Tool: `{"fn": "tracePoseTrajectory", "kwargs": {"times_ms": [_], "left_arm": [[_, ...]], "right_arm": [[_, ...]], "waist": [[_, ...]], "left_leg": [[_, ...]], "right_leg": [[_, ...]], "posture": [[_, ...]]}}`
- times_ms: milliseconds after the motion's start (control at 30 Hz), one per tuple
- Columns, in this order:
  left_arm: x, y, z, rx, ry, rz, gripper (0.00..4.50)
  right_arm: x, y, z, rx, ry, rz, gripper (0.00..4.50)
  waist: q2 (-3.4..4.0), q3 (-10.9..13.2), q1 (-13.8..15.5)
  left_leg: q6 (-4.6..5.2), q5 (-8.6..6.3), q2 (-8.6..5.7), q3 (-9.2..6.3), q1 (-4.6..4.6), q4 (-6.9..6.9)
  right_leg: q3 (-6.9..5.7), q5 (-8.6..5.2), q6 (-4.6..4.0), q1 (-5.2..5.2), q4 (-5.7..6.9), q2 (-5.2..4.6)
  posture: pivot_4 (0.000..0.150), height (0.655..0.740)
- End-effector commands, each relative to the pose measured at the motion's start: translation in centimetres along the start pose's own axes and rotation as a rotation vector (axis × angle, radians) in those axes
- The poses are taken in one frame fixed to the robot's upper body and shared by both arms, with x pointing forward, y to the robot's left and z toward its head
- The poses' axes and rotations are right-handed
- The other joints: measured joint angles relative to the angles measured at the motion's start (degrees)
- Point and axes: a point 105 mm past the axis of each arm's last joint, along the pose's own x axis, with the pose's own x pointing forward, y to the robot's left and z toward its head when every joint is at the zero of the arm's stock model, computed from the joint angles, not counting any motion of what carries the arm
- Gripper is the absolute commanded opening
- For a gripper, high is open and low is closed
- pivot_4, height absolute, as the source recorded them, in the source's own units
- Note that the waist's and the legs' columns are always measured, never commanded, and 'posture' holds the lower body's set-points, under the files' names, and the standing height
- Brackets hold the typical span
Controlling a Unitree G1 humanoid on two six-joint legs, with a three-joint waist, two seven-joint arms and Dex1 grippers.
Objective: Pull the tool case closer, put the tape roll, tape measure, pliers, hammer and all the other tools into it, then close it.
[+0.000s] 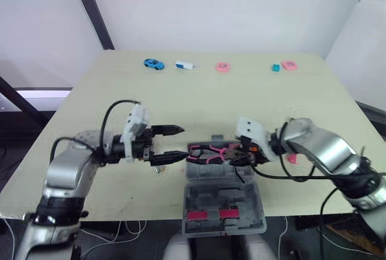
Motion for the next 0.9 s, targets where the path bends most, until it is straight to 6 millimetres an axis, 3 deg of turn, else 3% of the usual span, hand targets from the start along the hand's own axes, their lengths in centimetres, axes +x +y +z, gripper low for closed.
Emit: {"fn": "tracePoseTrajectory", "kwargs": {"times_ms": [33, 200, 367, 600, 900], "left_arm": [[-2.6, -0.9, 0.9, 0.111, -0.118, 0.028, 4.50], [-6.5, -1.8, -1.7, 0.020, -0.107, 0.051, 4.50], [-8.3, -1.8, -3.6, 0.009, -0.076, 0.091, 4.50], [-8.9, -1.7, -4.5, 0.009, -0.054, 0.114, 4.50], [-8.4, -1.6, -4.8, 0.012, -0.048, 0.110, 4.50]], "right_arm": [[-2.0, 0.1, 0.2, -0.031, -0.016, -0.028, 0.99], [-2.7, 0.0, -1.0, -0.017, 0.020, -0.039, 0.99], [-2.1, -0.3, -1.5, -0.041, 0.047, -0.040, 0.99], [-0.9, -0.6, -1.7, -0.071, 0.078, -0.021, 0.99], [2.1, -1.4, -1.4, -0.099, 0.127, 0.002, 0.99]], "waist": [[0.00, 0.00, 0.12], [0.00, 0.00, 0.09], [-0.01, -0.01, 0.23], [0.00, -0.01, 0.20], [0.00, -0.01, 0.15]], "left_leg": [[0.00, 0.00, 0.00, -0.01, 0.00, 0.00], [0.00, 0.00, 0.00, 0.02, 0.03, 0.00], [0.00, 0.00, 0.00, 0.07, 0.06, 0.00], [0.00, 0.00, 0.01, 0.08, 0.05, 0.00], [0.00, 0.00, 0.02, 0.11, 0.04, 0.00]], "right_leg": [[-0.01, 0.00, 0.00, 0.00, 0.00, 0.00], [0.00, -0.08, -0.12, 0.01, -0.02, -0.01], [0.00, -0.12, -0.19, 0.01, -0.02, -0.05], [-0.01, -0.14, -0.22, 0.01, -0.03, -0.06], [-0.02, -0.11, -0.18, 0.00, -0.02, -0.05]], "posture": [[0.150, 0.7400], [0.150, 0.7400], [0.150, 0.7400], [0.150, 0.7400], [0.150, 0.7400]]}}
